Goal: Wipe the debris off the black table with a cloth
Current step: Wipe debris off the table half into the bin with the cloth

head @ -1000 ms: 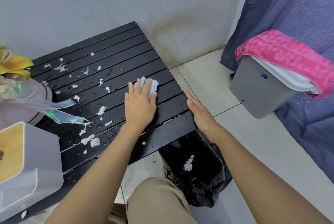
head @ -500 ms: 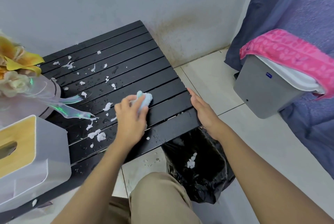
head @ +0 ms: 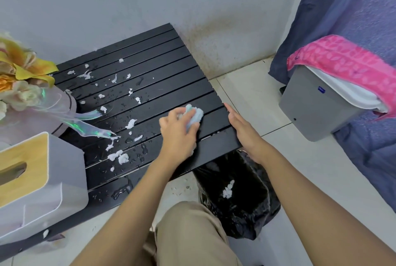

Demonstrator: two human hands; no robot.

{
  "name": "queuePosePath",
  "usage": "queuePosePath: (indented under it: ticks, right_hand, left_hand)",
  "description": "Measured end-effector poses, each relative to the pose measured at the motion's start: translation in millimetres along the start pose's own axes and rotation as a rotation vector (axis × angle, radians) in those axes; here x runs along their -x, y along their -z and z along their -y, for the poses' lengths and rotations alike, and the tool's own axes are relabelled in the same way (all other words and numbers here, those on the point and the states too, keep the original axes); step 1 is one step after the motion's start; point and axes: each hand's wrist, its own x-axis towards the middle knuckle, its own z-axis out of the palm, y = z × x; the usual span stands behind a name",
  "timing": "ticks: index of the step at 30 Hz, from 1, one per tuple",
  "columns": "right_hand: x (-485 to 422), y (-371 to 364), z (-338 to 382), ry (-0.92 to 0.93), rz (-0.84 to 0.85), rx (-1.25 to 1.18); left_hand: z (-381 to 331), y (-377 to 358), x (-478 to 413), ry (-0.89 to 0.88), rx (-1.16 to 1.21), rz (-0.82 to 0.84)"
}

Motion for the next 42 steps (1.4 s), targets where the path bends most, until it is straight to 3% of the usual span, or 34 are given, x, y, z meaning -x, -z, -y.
queuePosePath:
  ticks: [3, 5, 8, 11, 16, 19, 22, 24, 30, 33, 36, 39, 42]
  right_hand:
    - [2, 0, 4, -0.012, 0.01, -0.001]
    - [3, 1, 6, -0.037, 0.02, -0.017]
    - [3, 3, 7, -0.027, 0.03, -0.029]
    - [1, 1, 5, -0.031, 0.027, -0.039]
    - [3, 1, 10, -0.106, 0.058, -0.101]
    - [7, 3, 15, -0.116, 0.063, -0.105]
    - [6, 3, 16, -0.087, 0.047, -0.077]
    - [5, 2, 15, -0.07, 0.039, -0.041]
    - [4, -1, 14, -0.082, 0.037, -0.086]
    - [2, -2, 12, -0.064, 0.023, -0.078]
    - [3, -2, 13, -0.059, -0.006, -0.009]
    - [4, -4, 16, -0.024, -0.07, 0.126]
    - [7, -10, 25, 0.137, -0.279, 0.422]
  left_hand:
    - [-18, -19, 16, -0.151, -0.206, -0.05]
    - [-29, -24, 40, -0.278, -0.198, -0.021]
    - [-33, -13, 71, -0.445, -0.042, 0.167]
    - [-23, 0, 55, -0.344, 0.139, 0.159]
    - [-23, -22, 16, -0.096, -0.159, -0.087]
    - [-38, -33, 45, -0.183, -0.242, -0.12]
    - [-39, -27, 79, -0.382, -0.112, 0.072]
    - [-30, -11, 82, -0.408, 0.061, 0.193]
    - [9, 4, 25, -0.029, -0.004, -0.082]
    - [-5, -12, 46, -0.105, -0.172, -0.158]
    - [-21, -19, 81, -0.237, -0.143, -0.092]
    - [-30, 0, 97, -0.193, 0.208, 0.117]
    - [-34, 40, 85, 0.203, 0.86, 0.204]
